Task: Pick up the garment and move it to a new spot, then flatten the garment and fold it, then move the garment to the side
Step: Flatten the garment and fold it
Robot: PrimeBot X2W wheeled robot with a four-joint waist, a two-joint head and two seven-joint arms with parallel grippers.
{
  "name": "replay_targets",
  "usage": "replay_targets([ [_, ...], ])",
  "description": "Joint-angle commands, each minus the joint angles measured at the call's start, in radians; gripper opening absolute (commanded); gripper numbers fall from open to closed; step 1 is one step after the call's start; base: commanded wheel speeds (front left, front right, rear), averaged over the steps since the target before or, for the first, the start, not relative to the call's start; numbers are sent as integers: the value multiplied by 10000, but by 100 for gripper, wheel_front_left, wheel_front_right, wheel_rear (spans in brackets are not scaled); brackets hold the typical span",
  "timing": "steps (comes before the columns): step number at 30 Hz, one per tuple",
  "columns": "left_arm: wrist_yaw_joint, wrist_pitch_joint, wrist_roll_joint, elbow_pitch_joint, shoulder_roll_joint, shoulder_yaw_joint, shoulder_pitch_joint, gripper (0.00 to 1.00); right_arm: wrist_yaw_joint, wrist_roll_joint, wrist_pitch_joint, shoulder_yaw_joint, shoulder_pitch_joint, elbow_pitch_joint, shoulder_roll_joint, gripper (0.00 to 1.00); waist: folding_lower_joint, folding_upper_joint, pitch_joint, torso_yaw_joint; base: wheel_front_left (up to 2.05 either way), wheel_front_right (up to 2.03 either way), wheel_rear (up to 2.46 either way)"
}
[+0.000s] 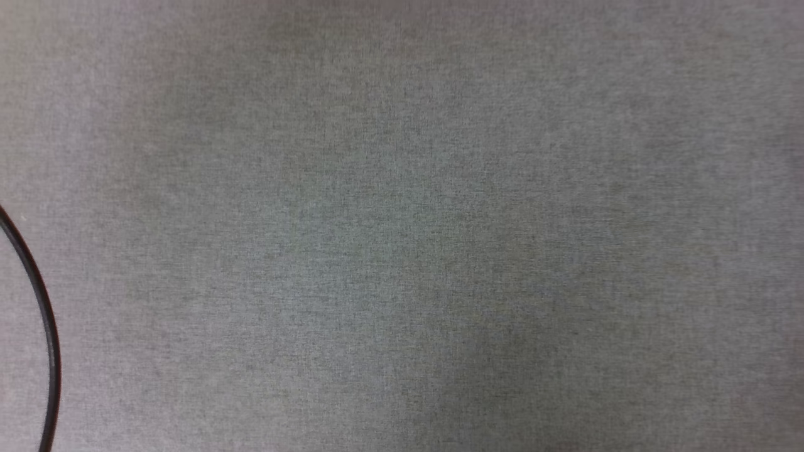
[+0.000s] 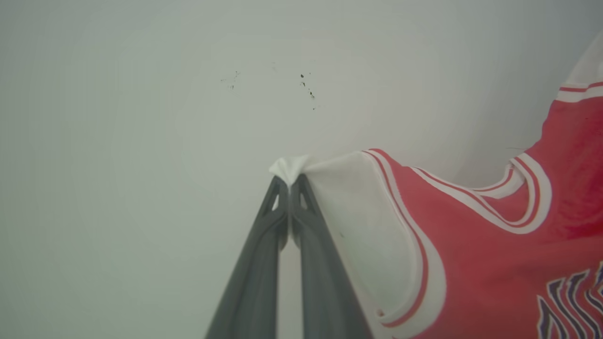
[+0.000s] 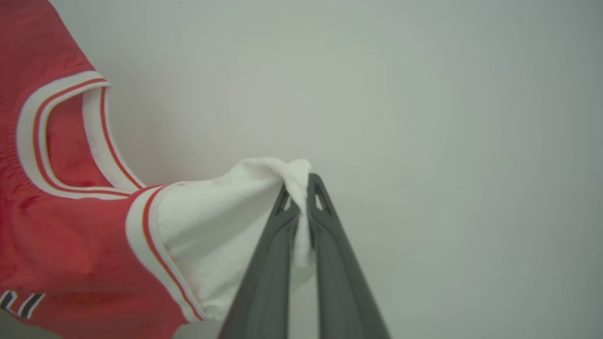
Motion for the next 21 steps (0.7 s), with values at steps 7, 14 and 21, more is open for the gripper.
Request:
replay_targets([
  [7, -181, -792, -200, 851, -394, -357, 877, 0, -7, 527, -857, 804, 764, 747, 133, 0, -1, 0, 442, 43, 0, 0, 0],
  [14, -272, -1648, -575, 1281, -395, -701, 2428, 0, -7, 1227, -1738, 1545, 2355, 916, 168, 0, -1, 0, 174, -39, 0, 0, 0],
  [21, -280, -2287, -936, 859, 41, -963, 4896, 0, -7, 1706, -2419, 2747, 4297, 618, 269, 0, -1, 0, -535, -302, 0, 0, 0],
])
